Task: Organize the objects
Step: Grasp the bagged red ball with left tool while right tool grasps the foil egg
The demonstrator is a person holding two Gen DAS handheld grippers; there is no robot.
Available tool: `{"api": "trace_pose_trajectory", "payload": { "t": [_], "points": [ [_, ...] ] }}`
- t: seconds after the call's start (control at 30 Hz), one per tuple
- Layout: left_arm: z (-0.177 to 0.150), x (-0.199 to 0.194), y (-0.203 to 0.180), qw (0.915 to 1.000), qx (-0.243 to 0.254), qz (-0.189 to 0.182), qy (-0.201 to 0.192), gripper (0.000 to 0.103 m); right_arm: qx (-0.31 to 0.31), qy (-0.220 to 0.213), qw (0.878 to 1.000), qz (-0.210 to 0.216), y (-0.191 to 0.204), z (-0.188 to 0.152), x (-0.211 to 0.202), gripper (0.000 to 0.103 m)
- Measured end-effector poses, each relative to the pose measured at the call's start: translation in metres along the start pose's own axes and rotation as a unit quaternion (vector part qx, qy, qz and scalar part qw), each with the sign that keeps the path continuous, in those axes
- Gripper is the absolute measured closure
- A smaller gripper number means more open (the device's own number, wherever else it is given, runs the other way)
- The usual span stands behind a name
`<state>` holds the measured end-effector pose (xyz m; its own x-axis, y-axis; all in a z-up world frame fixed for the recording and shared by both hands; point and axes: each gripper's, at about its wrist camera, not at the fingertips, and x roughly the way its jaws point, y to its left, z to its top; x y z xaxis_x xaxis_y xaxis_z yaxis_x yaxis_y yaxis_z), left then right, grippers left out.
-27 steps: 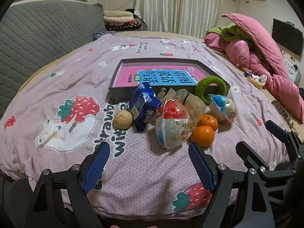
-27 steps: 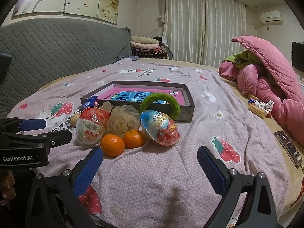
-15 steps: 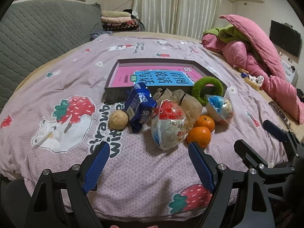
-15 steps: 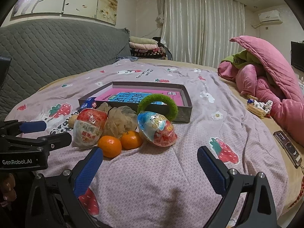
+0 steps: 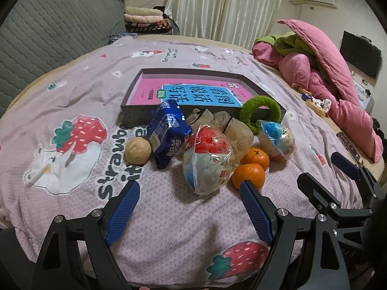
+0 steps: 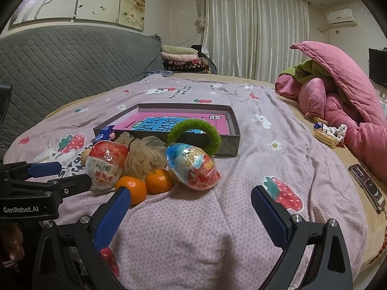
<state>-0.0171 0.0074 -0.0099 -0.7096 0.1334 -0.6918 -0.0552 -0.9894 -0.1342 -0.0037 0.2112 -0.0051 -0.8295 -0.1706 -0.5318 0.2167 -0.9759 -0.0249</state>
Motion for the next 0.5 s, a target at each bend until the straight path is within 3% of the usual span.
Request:
{"api": "trace_pose_trajectory", "payload": {
  "t": [0.5],
  "points": [
    [0.012,0.027,-0.001,0.9994,-0.017,-0.017,0.023,0.017,-0.004,0.024,1.000,0.001,-0.018,0.018,0.027,0.003]
  ]
}}
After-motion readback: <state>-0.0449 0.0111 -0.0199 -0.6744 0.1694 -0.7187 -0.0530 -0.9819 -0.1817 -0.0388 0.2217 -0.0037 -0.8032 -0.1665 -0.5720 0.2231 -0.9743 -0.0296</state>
